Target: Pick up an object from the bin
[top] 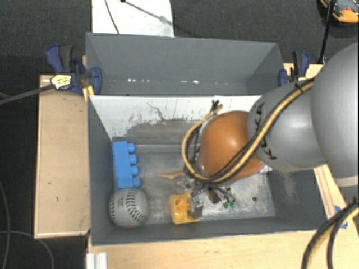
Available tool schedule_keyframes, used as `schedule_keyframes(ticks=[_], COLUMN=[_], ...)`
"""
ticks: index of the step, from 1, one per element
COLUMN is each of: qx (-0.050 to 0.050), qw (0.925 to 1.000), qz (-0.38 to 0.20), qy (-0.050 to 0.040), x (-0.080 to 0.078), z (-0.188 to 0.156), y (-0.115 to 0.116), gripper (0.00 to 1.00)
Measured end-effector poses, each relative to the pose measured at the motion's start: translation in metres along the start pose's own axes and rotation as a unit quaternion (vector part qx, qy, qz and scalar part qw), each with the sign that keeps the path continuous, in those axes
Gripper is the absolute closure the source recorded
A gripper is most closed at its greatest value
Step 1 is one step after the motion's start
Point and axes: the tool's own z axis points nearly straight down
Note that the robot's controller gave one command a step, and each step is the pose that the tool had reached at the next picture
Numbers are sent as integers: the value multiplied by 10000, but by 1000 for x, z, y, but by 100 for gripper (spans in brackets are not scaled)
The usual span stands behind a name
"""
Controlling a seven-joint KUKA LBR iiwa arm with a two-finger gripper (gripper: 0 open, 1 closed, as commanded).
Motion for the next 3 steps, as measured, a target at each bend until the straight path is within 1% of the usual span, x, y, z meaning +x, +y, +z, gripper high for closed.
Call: schedule_keyframes(ticks=[1, 2, 3], qx=[0, 8, 6], qw=[10000, 10000, 10000], qz=[12, -30, -19], qy=[1, 7, 9], x=[0, -13, -13], z=[0, -125, -125], y=[0, -19, -19], gripper=[100, 100, 100])
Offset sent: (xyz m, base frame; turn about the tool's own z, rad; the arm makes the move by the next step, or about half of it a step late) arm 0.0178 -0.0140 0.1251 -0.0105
